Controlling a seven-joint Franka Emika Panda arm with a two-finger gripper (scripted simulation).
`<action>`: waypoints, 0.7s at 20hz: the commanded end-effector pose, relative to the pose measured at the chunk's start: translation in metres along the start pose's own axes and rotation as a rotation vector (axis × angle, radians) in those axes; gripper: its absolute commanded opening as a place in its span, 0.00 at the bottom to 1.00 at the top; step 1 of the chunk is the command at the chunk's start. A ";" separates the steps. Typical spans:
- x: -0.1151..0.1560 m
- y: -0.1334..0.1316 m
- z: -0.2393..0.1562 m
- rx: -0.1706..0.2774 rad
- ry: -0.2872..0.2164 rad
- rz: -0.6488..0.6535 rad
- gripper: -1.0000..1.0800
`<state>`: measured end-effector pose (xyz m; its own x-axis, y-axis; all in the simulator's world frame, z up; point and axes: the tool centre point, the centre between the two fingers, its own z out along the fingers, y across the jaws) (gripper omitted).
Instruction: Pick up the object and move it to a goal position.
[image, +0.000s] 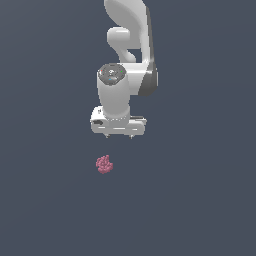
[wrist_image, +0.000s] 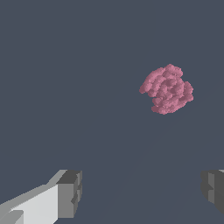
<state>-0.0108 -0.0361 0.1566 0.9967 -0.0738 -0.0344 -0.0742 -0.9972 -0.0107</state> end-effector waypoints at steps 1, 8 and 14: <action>0.000 0.000 0.000 0.000 0.000 0.000 0.96; 0.011 -0.009 -0.019 0.015 0.044 0.013 0.96; 0.012 -0.009 -0.021 0.016 0.048 0.013 0.96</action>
<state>0.0026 -0.0275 0.1783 0.9959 -0.0894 0.0145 -0.0890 -0.9957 -0.0268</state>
